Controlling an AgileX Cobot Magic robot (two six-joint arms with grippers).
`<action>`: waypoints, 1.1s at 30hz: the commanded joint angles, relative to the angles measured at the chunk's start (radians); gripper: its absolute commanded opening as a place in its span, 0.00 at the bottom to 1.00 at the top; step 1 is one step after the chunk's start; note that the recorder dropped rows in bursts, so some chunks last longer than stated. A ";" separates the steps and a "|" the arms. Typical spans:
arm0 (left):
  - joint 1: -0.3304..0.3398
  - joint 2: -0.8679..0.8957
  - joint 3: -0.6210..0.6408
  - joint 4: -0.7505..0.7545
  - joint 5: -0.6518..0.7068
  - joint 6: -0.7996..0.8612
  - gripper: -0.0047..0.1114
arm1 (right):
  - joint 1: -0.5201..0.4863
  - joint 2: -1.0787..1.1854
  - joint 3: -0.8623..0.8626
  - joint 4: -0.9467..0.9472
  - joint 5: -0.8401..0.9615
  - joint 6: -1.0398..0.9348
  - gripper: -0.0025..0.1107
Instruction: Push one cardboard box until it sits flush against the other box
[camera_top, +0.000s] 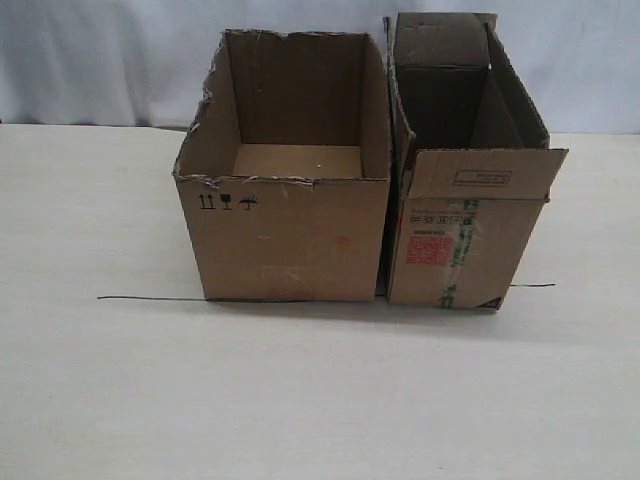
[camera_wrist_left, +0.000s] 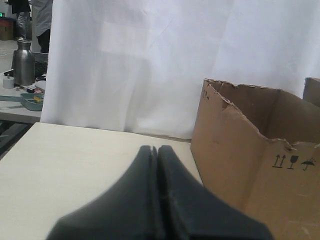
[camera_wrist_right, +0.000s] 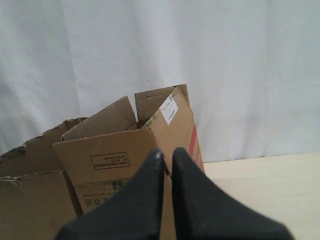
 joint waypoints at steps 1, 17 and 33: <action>-0.008 -0.003 -0.006 0.004 -0.015 -0.004 0.04 | -0.043 -0.097 0.004 -0.010 0.110 -0.032 0.07; -0.008 -0.003 -0.006 0.004 -0.028 -0.004 0.04 | -0.195 -0.115 0.004 -0.002 0.180 -0.037 0.07; -0.008 -0.003 -0.006 0.004 -0.033 -0.004 0.04 | -0.195 -0.115 0.004 -0.099 0.247 -0.221 0.07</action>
